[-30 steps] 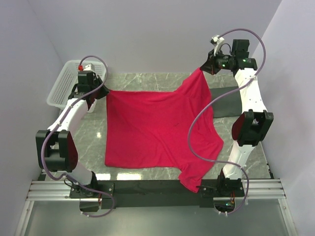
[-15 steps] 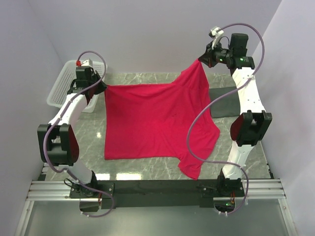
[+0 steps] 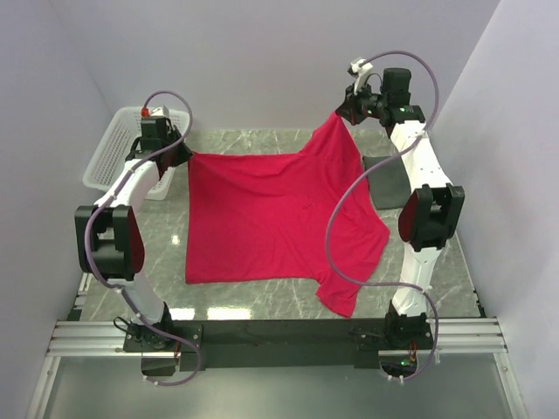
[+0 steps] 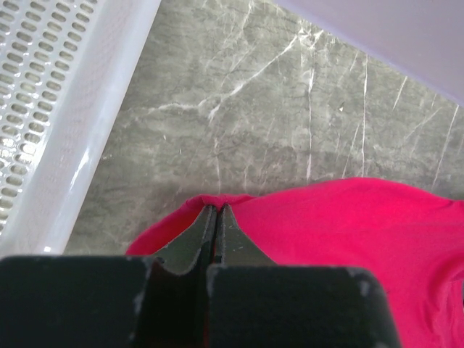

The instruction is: Fold and stack the t-shirts

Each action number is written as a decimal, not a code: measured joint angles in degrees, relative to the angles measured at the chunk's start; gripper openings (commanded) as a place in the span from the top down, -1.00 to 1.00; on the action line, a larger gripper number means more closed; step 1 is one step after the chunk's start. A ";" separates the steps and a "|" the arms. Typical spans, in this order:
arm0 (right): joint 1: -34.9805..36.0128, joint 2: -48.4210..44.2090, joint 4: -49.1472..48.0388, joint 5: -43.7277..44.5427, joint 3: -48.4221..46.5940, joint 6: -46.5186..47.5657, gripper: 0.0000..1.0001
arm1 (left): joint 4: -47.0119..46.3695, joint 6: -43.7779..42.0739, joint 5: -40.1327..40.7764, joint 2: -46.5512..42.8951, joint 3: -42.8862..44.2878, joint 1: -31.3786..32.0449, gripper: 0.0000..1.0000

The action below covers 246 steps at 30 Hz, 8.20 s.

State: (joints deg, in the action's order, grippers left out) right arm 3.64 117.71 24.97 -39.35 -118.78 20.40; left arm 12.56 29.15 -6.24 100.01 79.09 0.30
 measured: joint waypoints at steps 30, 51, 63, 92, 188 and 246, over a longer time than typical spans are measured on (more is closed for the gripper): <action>-0.96 0.17 -2.62 -2.34 10.69 -0.35 1.00 | -2.45 0.22 -0.68 7.50 2.80 0.00 0.99; -2.95 -5.95 -1.29 -6.75 15.28 2.62 1.00 | -5.55 -0.35 -2.82 0.37 -4.15 0.00 0.99; -7.65 -13.07 11.04 -10.69 0.48 3.93 1.00 | -5.86 -0.17 -4.50 -21.64 -7.50 0.00 0.99; -16.70 -55.41 -4.98 2.60 -14.01 -11.15 1.00 | -6.38 5.75 -1.33 -51.98 17.84 0.00 0.99; -2.38 -14.49 -8.15 -2.14 27.41 -6.16 1.00 | -13.66 -1.62 3.02 14.95 3.37 1.40 0.99; 1.86 -31.67 10.40 -9.94 45.68 12.57 1.00 | -16.46 -12.26 3.30 8.26 -4.81 0.79 0.99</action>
State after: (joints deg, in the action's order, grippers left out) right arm 5.50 86.04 35.38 -49.30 -73.10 32.97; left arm -3.90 16.88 -2.94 108.27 74.28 1.08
